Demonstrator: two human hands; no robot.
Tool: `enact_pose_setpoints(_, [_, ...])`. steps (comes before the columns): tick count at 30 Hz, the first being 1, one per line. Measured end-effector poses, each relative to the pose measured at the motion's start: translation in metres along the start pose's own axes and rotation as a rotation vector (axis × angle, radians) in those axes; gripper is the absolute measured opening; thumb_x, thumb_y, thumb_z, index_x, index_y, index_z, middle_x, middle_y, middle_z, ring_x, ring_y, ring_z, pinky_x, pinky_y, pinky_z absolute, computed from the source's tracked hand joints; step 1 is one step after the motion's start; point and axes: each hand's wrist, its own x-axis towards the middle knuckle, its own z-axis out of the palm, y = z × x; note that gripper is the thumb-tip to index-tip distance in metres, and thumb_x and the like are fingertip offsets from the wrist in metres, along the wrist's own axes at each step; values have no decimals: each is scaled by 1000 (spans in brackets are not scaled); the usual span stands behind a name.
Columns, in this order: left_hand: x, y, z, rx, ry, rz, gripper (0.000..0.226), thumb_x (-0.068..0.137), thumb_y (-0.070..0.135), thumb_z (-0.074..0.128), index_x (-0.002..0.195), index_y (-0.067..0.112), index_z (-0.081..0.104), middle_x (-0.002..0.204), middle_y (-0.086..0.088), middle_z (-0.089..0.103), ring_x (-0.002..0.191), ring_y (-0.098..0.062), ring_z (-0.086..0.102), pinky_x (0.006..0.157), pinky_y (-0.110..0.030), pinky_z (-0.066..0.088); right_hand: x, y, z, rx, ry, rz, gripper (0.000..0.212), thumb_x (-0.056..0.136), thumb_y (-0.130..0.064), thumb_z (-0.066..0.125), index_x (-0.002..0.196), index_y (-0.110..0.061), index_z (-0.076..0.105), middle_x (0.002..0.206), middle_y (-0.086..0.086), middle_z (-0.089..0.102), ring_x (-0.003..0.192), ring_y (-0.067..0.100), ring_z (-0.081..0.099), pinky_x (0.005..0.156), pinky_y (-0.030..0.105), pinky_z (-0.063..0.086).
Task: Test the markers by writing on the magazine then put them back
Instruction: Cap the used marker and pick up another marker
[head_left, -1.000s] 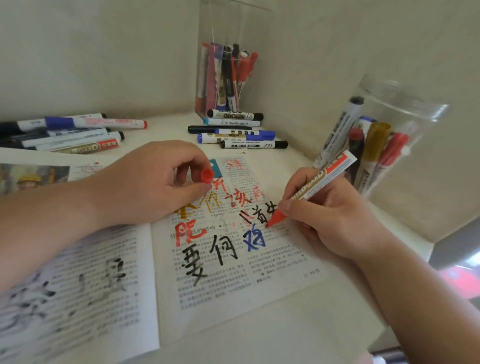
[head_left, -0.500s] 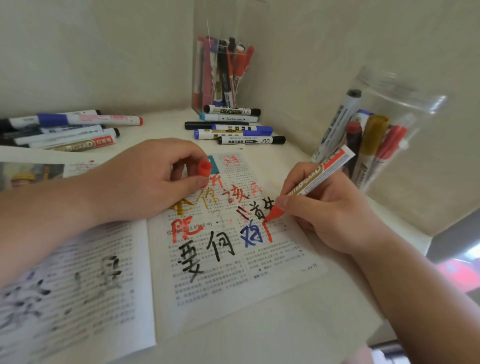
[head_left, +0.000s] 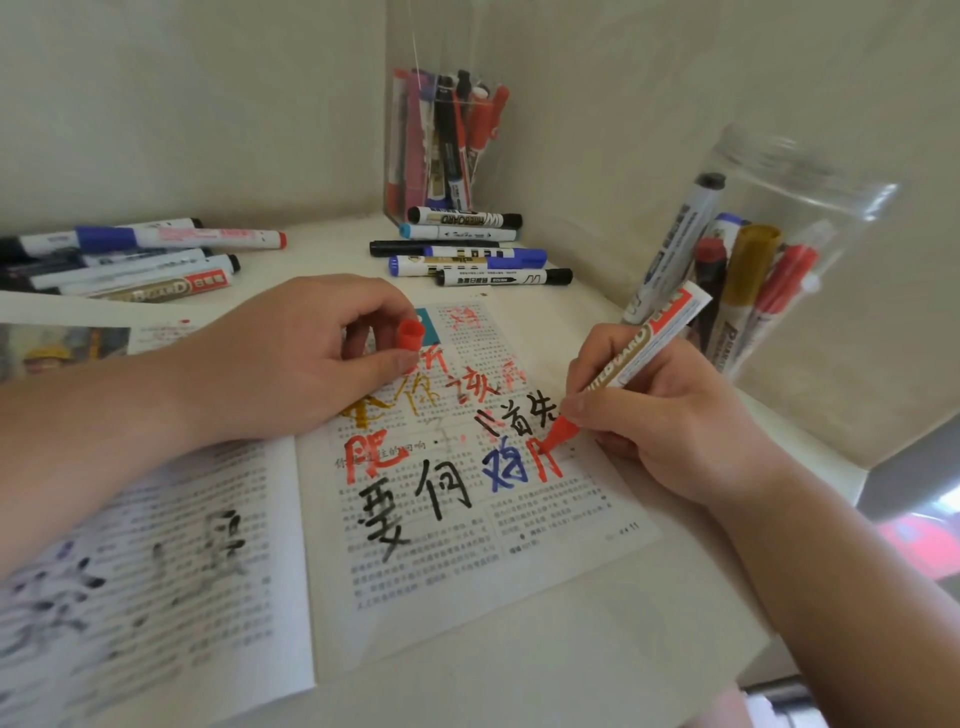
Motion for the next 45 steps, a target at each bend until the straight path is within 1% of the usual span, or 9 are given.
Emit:
enact_pose_setpoints(4, [0,1,0,3,-2,3,13,87,38,72,98,38,65,93,26,60,81,-6,55,64,-10,40,0,1,-2,-34,6,21,9,72,1,64,72,2,55,56,5,60,44,4,54,46,11,39])
enact_pose_setpoints(7, [0,1,0,2,-5,2,13,87,39,72,98,39,65,85,17,62,81,-6,55,63,-10,40,-1,1,-3,-75,7,30,11,72,-1,66,70,1,56,61,15,59,48,9,54,49,17,41])
enact_pose_setpoints(16, [0,0,1,-24,-12,2,13,85,39,72,91,44,61,90,26,60,78,-7,56,62,-12,40,1,2,-8,-194,99,-27,13,74,-9,69,69,-4,58,51,-4,55,43,5,42,45,14,33])
enact_pose_setpoints(25, [0,0,0,-24,-13,6,13,86,42,72,93,44,62,80,12,63,79,-8,56,62,-19,42,-1,0,-8,-112,48,-24,8,70,2,64,71,4,56,54,0,61,46,3,55,48,11,40])
enact_pose_setpoints(31, [0,0,-1,-22,-26,-3,11,87,42,71,94,43,62,90,25,60,78,-7,56,61,-13,40,-5,-5,-6,-117,-44,1,7,68,6,62,65,2,57,51,-2,61,44,3,54,46,11,40])
enact_pose_setpoints(34, [0,1,-1,-20,-23,2,11,86,41,71,93,44,62,91,26,60,78,-6,56,61,-13,40,-4,-3,-7,-182,47,-23,8,64,5,61,61,5,53,49,-1,57,44,4,52,47,15,41])
enact_pose_setpoints(39, [0,2,-1,-14,-20,14,15,87,40,72,92,47,59,95,29,59,80,-5,56,62,-10,40,-1,0,-8,-369,196,-74,13,62,-5,61,60,2,50,49,0,49,51,13,48,53,44,47])
enact_pose_setpoints(42, [0,2,-1,-19,-19,14,16,87,39,72,91,47,59,94,28,60,79,-6,56,61,-12,40,-1,1,-6,-286,216,-131,16,68,-3,64,66,7,52,49,-1,52,46,11,46,48,26,40])
enact_pose_setpoints(45, [1,1,0,-12,-21,4,12,86,41,71,93,44,62,91,25,60,79,-7,56,62,-13,41,1,2,-6,-359,214,-126,13,71,-11,68,68,-4,58,58,15,61,56,38,53,53,38,43])
